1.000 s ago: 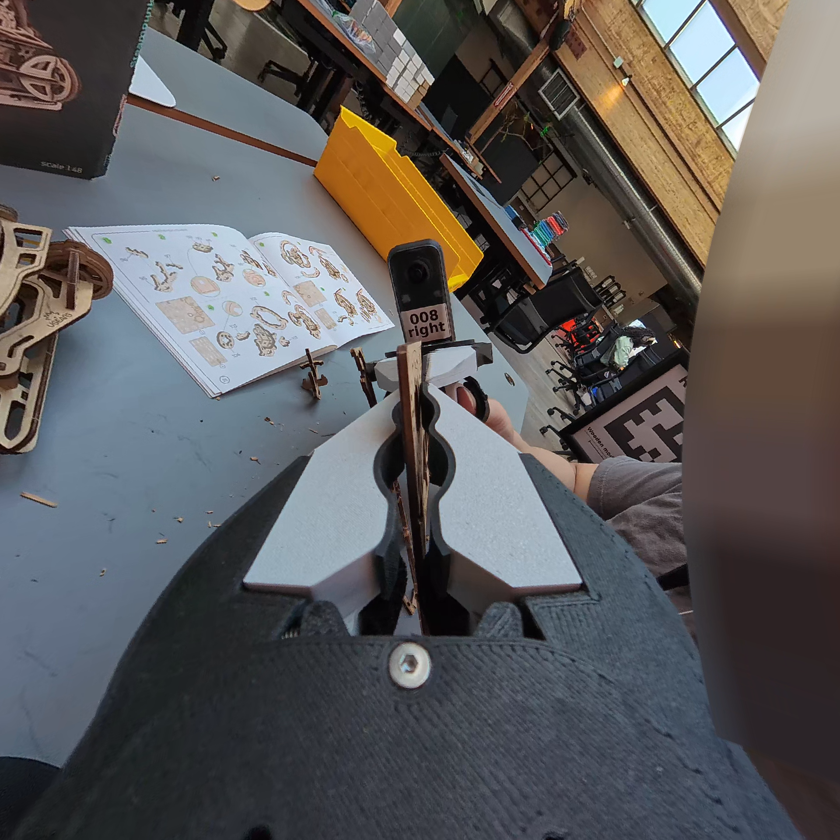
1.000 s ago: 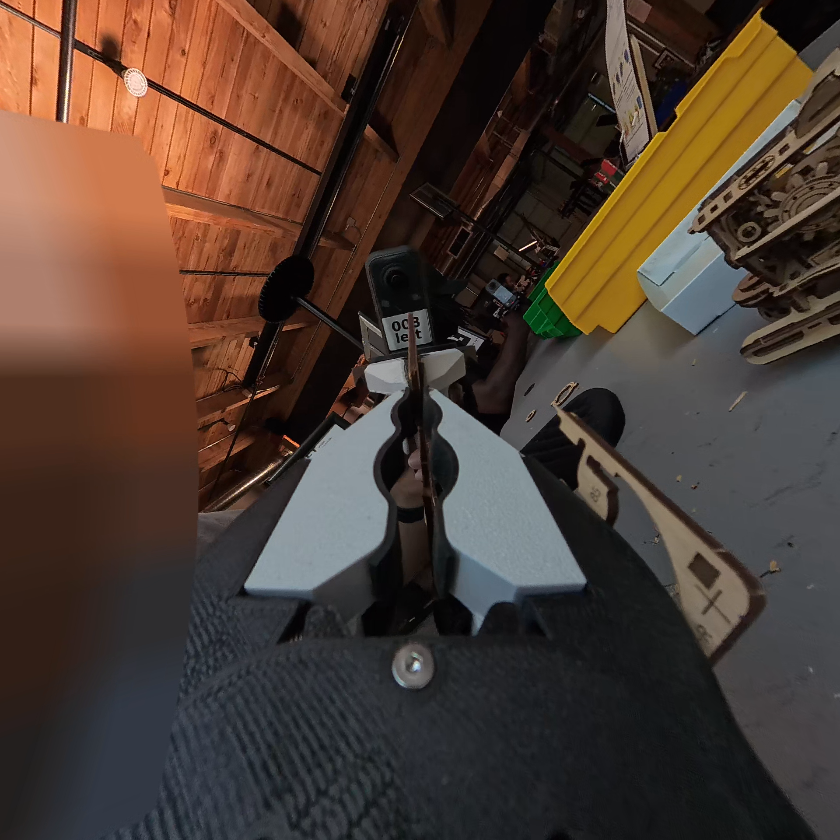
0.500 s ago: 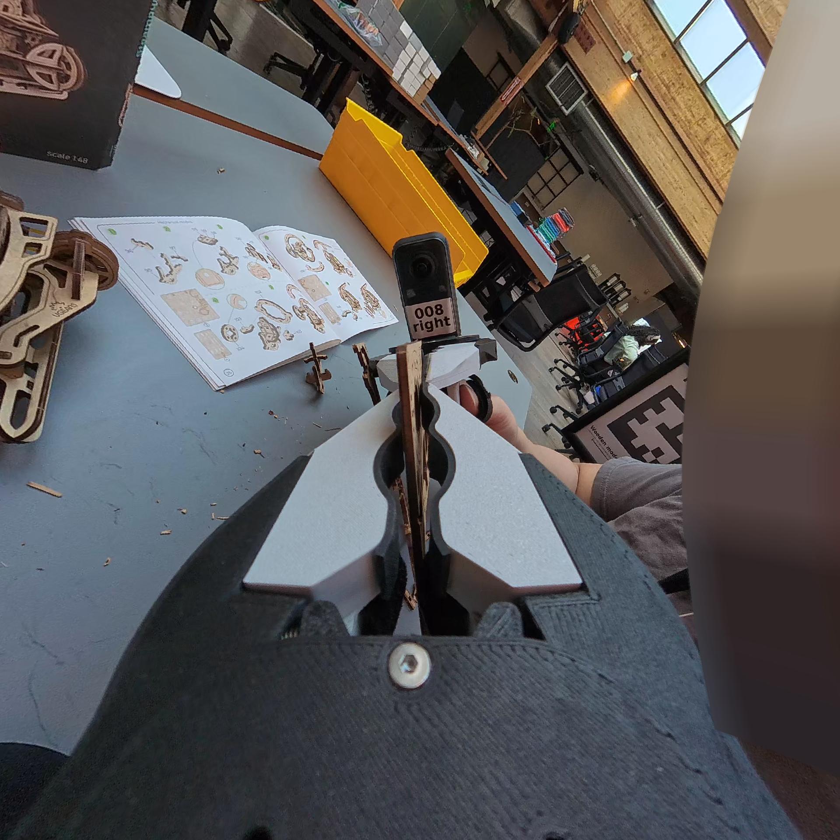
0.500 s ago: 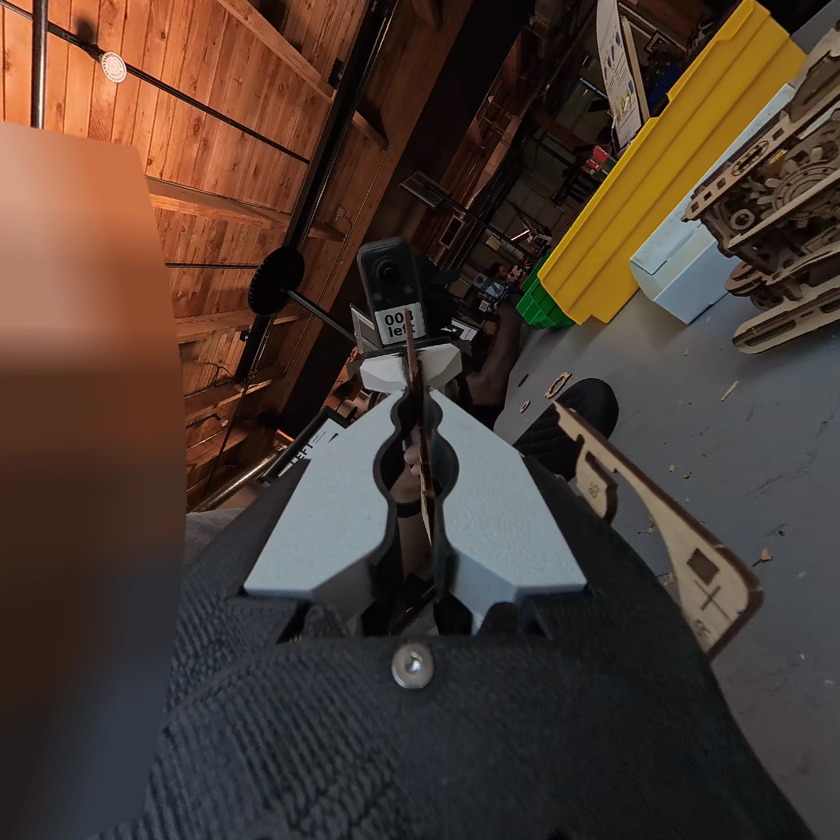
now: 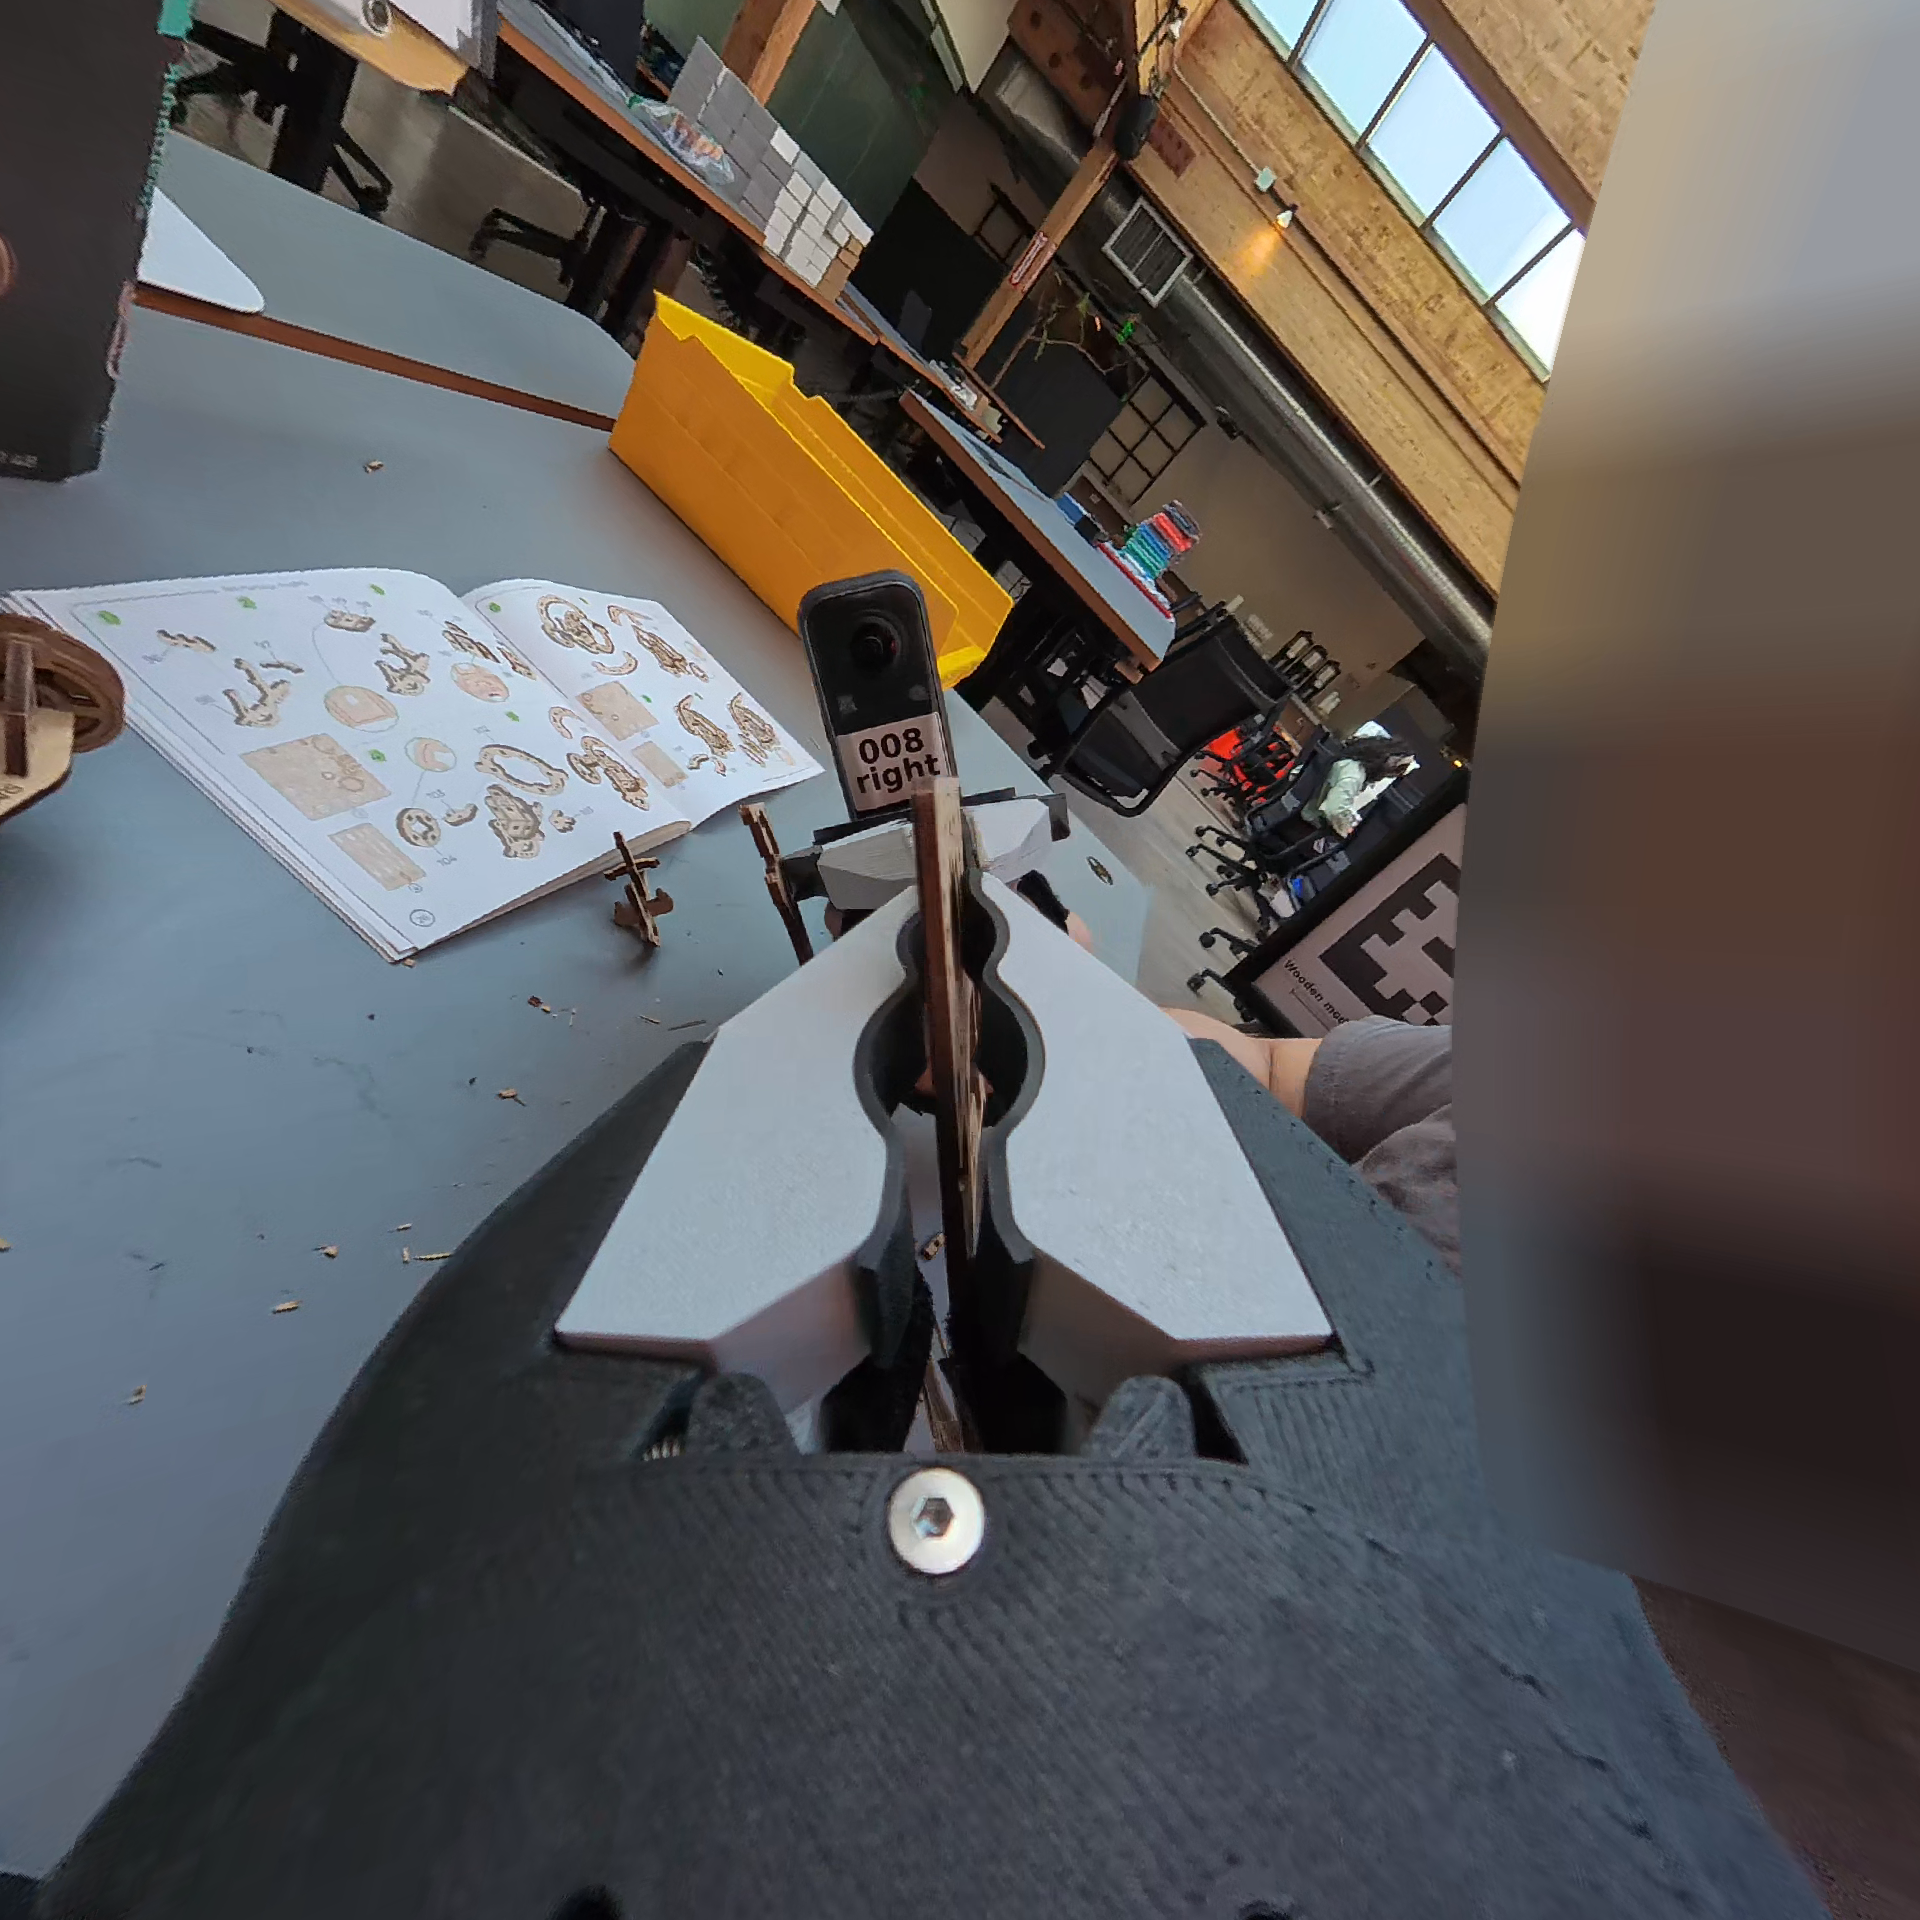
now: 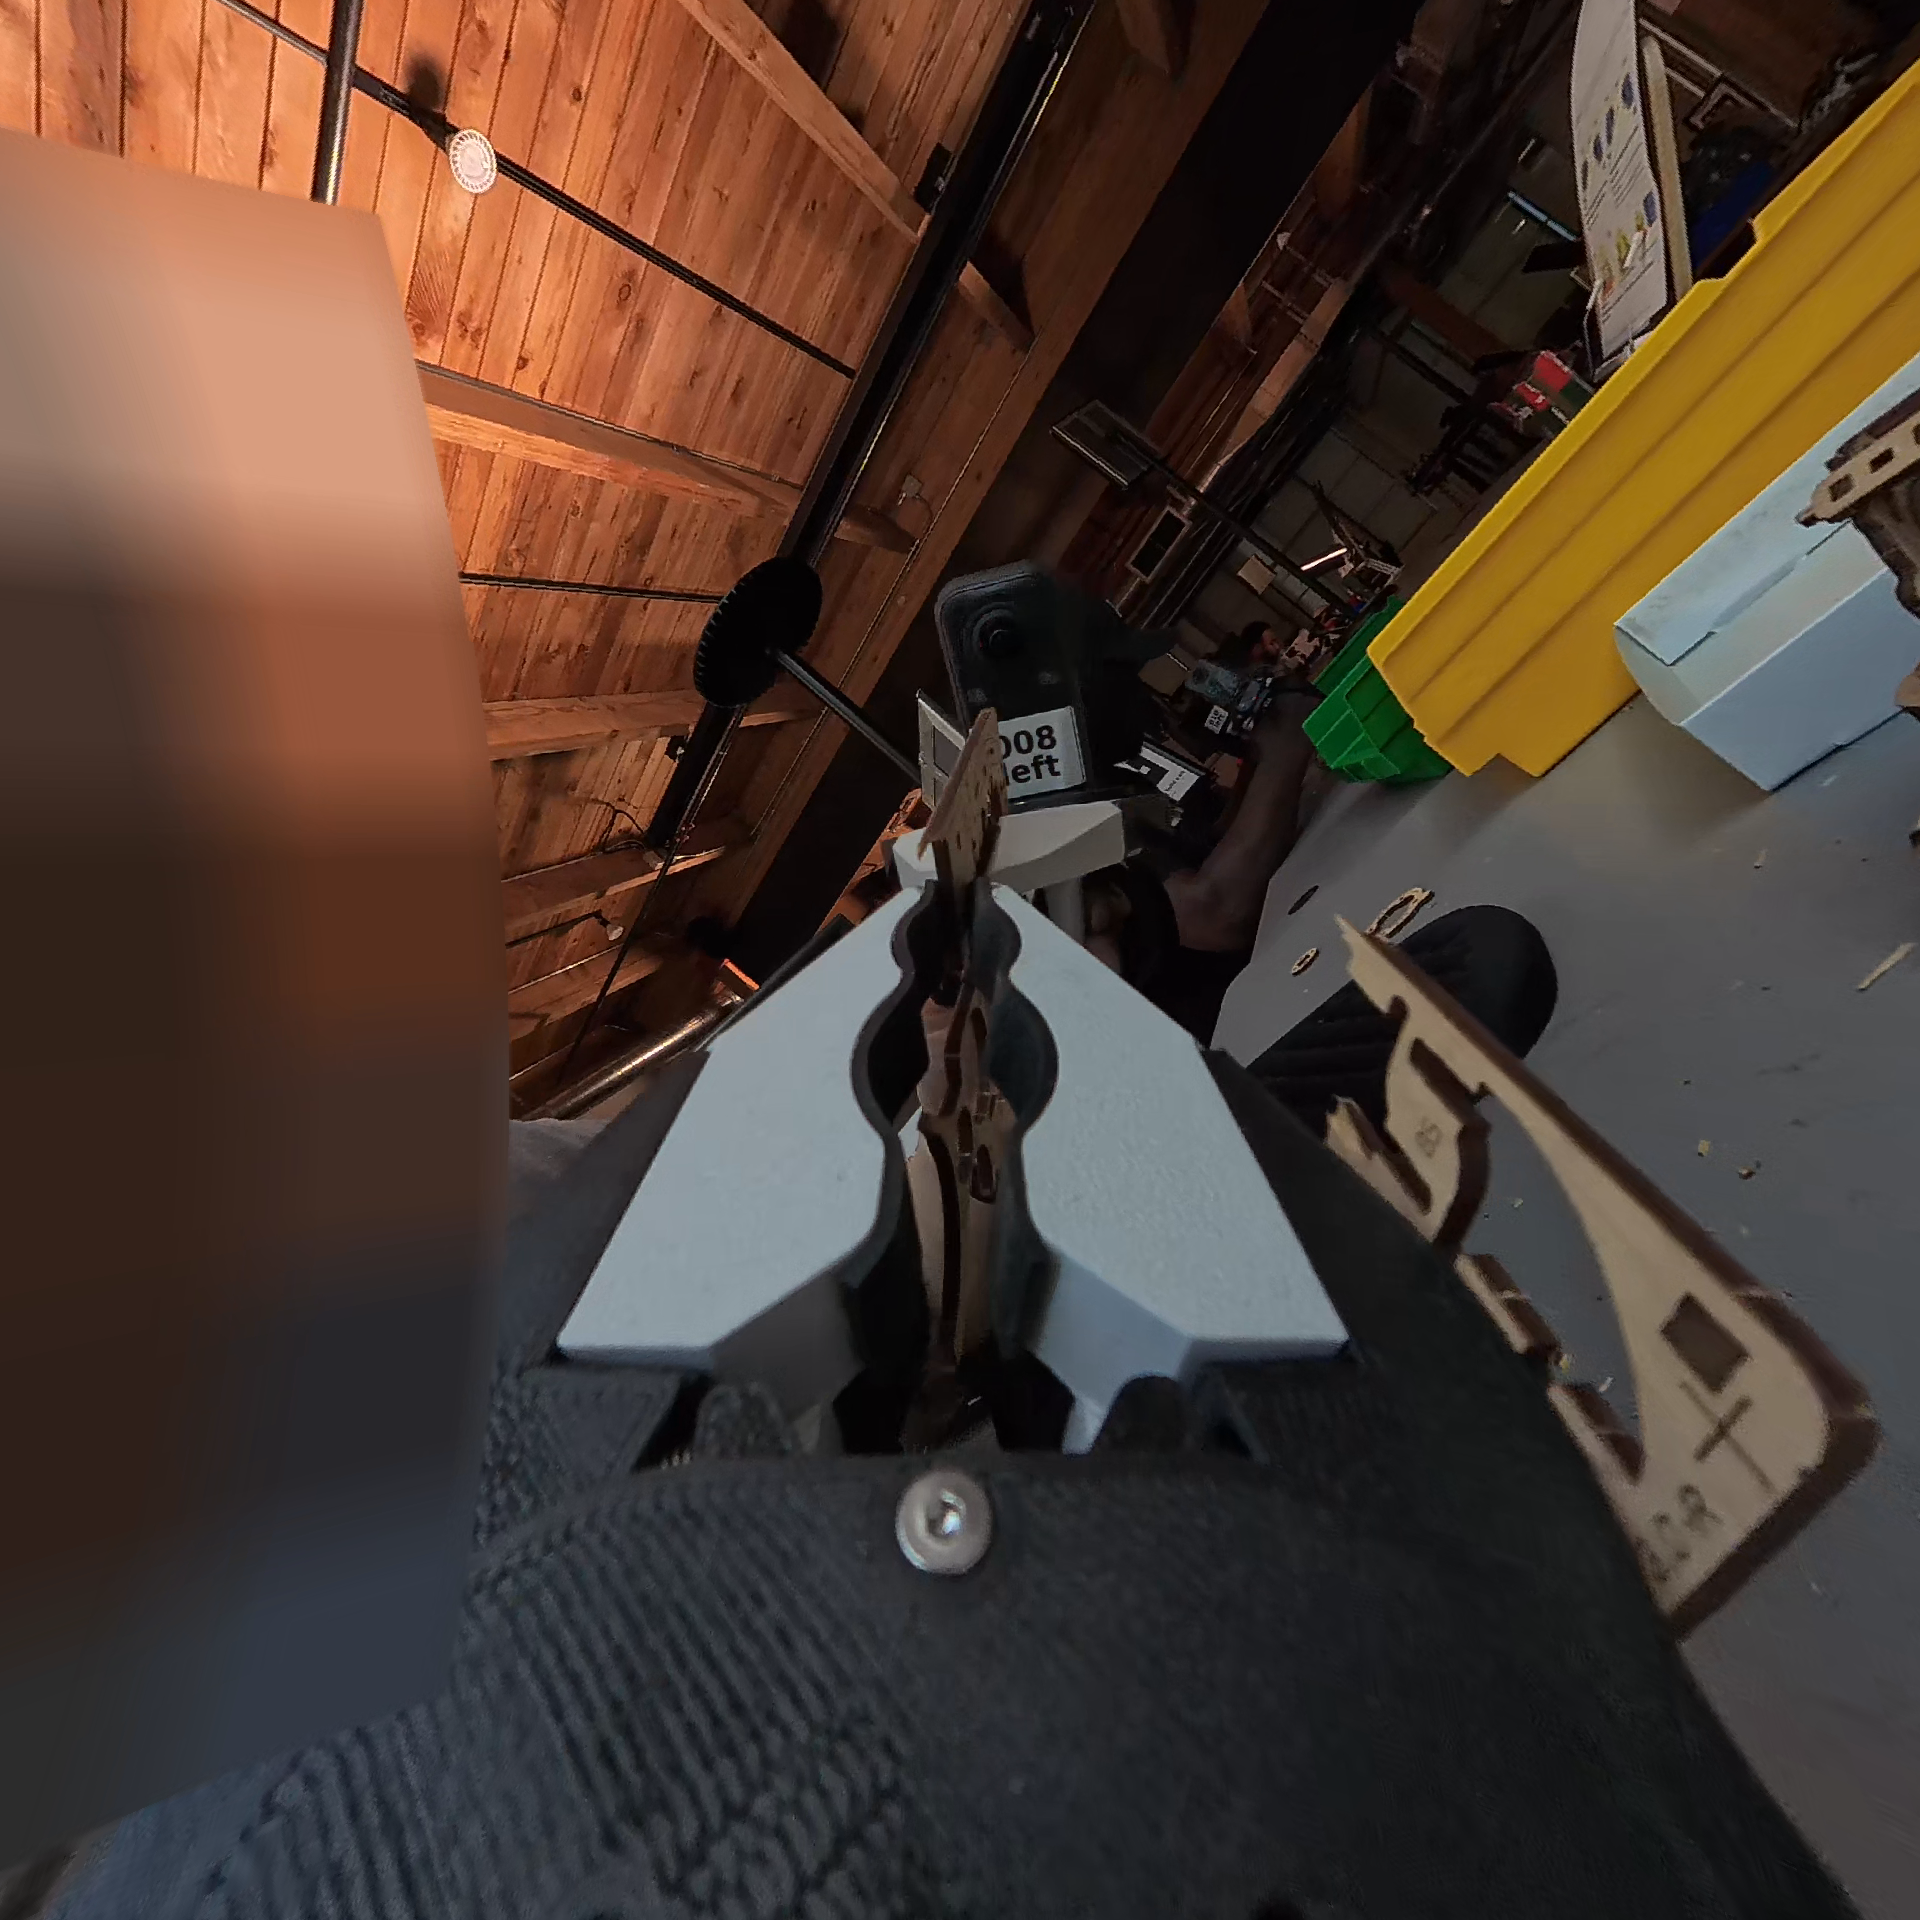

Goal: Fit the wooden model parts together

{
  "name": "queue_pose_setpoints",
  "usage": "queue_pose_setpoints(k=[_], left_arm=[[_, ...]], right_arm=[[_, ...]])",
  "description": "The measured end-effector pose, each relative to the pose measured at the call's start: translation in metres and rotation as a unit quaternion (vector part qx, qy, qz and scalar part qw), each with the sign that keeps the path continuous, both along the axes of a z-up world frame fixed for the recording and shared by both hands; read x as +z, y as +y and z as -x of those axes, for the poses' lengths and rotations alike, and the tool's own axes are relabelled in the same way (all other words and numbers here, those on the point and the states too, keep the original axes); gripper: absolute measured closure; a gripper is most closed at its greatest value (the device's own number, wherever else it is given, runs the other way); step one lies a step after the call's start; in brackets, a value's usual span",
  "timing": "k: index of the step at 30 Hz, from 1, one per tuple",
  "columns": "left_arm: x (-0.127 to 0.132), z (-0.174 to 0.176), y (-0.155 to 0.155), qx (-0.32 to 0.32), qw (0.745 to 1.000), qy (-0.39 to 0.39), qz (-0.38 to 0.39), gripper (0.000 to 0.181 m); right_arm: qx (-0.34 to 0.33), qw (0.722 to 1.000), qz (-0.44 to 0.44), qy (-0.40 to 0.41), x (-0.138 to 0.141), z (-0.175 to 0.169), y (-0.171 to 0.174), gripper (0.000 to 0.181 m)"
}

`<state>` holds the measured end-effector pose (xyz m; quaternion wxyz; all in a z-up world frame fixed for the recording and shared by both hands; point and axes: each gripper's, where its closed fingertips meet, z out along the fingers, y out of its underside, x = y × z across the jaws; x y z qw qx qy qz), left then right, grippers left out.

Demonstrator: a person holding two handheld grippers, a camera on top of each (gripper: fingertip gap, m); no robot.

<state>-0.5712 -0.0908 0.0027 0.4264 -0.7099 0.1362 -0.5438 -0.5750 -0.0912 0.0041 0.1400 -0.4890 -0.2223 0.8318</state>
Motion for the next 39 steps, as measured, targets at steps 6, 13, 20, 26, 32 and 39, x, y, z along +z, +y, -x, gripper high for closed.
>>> queue_pose_setpoints(k=[6, 13, 20, 26, 32, 39], left_arm=[[0.0, 0.002, -0.003, 0.012, 0.999, 0.026, -0.014, 0.181], [-0.012, 0.008, 0.0, 0.064, 0.993, 0.098, -0.027, 0.181], [-0.017, 0.008, -0.002, 0.053, 0.995, 0.082, -0.015, 0.179], [-0.021, 0.008, -0.002, 0.028, 0.998, 0.054, 0.001, 0.18], [-0.025, 0.008, -0.001, 0.054, 0.996, 0.077, -0.001, 0.181], [-0.029, 0.01, -0.002, 0.095, 0.992, 0.086, -0.005, 0.181]], right_arm=[[-0.02, 0.999, -0.045, -0.013, 0.0, 0.002, -0.003, 0.179], [-0.037, 0.996, -0.062, -0.057, -0.016, 0.01, 0.003, 0.178], [-0.029, 0.994, -0.074, -0.072, -0.02, 0.01, -0.001, 0.18], [-0.028, 0.993, -0.083, -0.084, -0.024, 0.011, -0.001, 0.181], [-0.023, 0.991, -0.086, -0.099, -0.03, 0.011, -0.001, 0.179], [-0.027, 0.989, -0.088, -0.112, -0.035, 0.014, -0.001, 0.178]])
